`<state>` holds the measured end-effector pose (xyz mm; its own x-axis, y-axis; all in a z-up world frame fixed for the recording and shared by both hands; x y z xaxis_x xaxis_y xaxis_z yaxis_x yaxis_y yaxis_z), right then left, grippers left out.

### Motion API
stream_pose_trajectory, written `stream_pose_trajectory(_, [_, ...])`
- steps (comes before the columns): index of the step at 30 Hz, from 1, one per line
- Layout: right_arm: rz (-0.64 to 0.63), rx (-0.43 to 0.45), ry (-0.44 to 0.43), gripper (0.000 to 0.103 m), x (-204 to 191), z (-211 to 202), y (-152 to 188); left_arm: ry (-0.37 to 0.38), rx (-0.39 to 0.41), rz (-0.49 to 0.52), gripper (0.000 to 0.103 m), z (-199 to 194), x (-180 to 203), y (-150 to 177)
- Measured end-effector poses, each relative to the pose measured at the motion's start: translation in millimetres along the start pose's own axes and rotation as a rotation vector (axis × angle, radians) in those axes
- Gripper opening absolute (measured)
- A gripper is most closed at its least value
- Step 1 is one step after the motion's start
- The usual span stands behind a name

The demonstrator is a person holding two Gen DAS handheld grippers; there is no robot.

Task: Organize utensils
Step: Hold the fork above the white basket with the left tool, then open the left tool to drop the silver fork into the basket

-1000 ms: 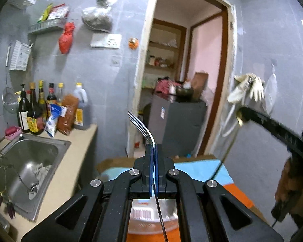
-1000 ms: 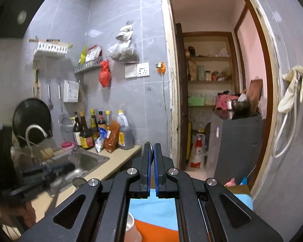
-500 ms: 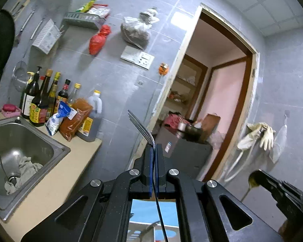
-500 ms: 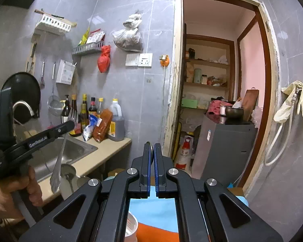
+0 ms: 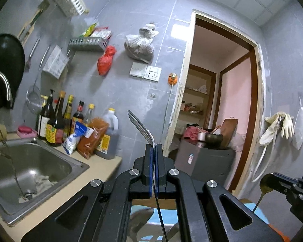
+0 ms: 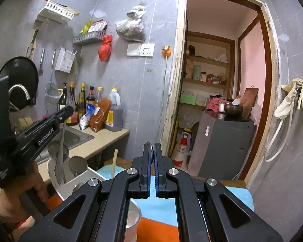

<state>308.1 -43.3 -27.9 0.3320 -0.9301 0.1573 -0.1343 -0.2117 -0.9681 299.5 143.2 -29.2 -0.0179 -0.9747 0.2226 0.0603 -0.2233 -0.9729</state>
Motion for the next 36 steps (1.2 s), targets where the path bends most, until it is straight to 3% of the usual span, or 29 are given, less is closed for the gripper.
stream_pose_trajectory(8, [-0.001,-0.031,-0.019,0.001,-8,5,17,-0.018,-0.013,0.044,0.000,-10,9,23])
stream_pose_trajectory(14, [0.020,-0.086,-0.057,0.004,-10,8,22,0.019,-0.092,0.062,0.000,-22,15,30])
stream_pose_trajectory(17, [0.054,-0.106,-0.094,0.007,-7,5,22,0.065,-0.166,0.002,0.002,-26,13,30])
stream_pose_trajectory(19, [0.081,-0.107,-0.109,0.011,-2,1,19,0.089,-0.207,-0.030,0.011,-31,13,27])
stream_pose_trajectory(21, [0.116,-0.111,-0.126,0.021,5,-4,16,0.115,-0.215,-0.065,0.039,-40,16,20])
stream_pose_trajectory(25, [0.194,-0.117,-0.125,0.028,26,-15,6,0.141,-0.231,-0.065,0.046,-54,33,4])
stream_pose_trajectory(27, [0.232,-0.109,-0.110,0.054,39,-24,3,0.127,-0.248,-0.042,0.067,-60,46,-3])
stream_pose_trajectory(30, [0.279,-0.087,-0.081,0.078,61,-39,-4,0.130,-0.270,-0.022,0.089,-67,63,-13])
stream_pose_trajectory(33, [0.268,-0.101,-0.027,0.093,81,-51,-5,0.116,-0.289,-0.002,0.100,-74,78,-15])
stream_pose_trajectory(35, [0.259,-0.110,0.000,0.103,93,-58,-3,0.088,-0.293,0.017,0.101,-78,87,-14])
stream_pose_trajectory(36, [0.254,-0.106,0.013,0.103,100,-65,-1,0.073,-0.285,0.036,0.101,-82,94,-12])
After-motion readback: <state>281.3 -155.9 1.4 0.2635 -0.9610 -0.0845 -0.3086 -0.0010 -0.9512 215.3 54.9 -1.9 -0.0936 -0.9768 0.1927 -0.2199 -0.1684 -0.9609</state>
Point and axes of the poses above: each gripper's, at about its wrist camera, not at the fingertips, and z roughly the way its jaws point, x to its right, y to its underside, the point moved 4 cm from there along z, roughly the way its jaws point, and after that the axes turned 6 degrees about y, right-handed, at the moved point
